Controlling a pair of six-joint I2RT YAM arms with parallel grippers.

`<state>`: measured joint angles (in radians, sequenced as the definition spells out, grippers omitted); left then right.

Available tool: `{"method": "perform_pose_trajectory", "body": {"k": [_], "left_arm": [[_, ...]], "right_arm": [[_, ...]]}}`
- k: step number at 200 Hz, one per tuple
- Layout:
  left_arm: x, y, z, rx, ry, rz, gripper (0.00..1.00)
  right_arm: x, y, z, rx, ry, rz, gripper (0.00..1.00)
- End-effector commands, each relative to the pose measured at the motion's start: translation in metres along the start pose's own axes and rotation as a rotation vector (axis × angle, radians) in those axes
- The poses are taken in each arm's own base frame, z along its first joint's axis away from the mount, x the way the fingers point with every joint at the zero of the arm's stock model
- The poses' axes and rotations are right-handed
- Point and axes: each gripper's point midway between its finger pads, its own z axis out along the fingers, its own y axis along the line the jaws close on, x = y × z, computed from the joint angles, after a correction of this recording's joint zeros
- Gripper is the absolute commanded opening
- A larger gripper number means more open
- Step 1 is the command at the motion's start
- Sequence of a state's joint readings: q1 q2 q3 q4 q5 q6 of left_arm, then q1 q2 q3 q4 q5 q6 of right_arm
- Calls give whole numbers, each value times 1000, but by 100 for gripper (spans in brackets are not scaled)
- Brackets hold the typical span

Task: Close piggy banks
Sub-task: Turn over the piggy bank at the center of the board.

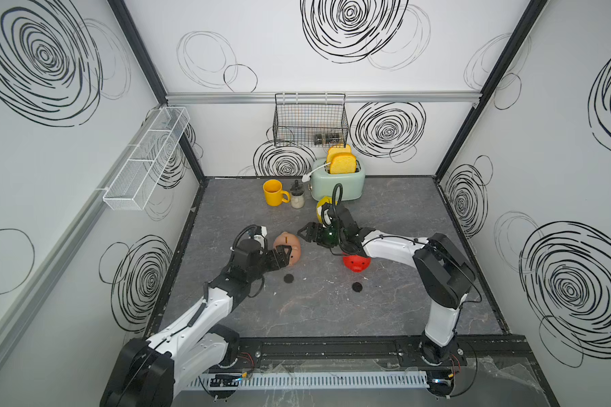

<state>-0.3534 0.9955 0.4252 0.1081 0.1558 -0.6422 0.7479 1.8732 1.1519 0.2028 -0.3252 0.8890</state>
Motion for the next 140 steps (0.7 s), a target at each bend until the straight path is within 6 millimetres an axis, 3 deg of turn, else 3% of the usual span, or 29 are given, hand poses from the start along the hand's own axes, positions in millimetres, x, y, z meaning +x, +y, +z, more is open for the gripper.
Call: {"method": "perform_pose_trajectory", "body": {"k": [1,82,140], "left_arm": [[-8,5,2,-19,-53,7,81],[-20,13,5,-27,-94,13,75],[-17,14,11,-20,-78,4,70]], "right_arm": [[-6,17,6,-46,-7,-5,78],[-3,17,13,-69,2,10,78],[-2,16,16,-82,4,23,78]]}}
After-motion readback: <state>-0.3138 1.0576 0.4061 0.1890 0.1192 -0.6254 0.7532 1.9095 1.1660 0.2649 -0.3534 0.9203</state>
